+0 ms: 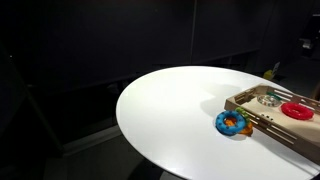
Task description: Remove the black and white ring from the box
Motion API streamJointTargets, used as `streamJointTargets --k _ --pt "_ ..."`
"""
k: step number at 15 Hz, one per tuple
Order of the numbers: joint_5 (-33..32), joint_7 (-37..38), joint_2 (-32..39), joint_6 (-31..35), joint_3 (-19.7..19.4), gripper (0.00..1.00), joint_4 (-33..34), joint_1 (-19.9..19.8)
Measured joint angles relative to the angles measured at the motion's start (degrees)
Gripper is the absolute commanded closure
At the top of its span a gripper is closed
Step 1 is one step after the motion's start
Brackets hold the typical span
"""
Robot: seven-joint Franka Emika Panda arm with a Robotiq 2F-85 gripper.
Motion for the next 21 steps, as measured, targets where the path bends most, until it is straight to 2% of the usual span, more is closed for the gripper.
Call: streamJointTargets --k 8,18,21 --pt "0.0 -0.5 4.4 6.7 -4.0 0.00 -6.4 -3.6" --pt "0.0 -0.4 5.5 7.1 -4.1 0.00 -6.8 -3.7" --pt "0.0 -0.4 7.7 11.3 -4.0 0.00 -8.1 -3.5"
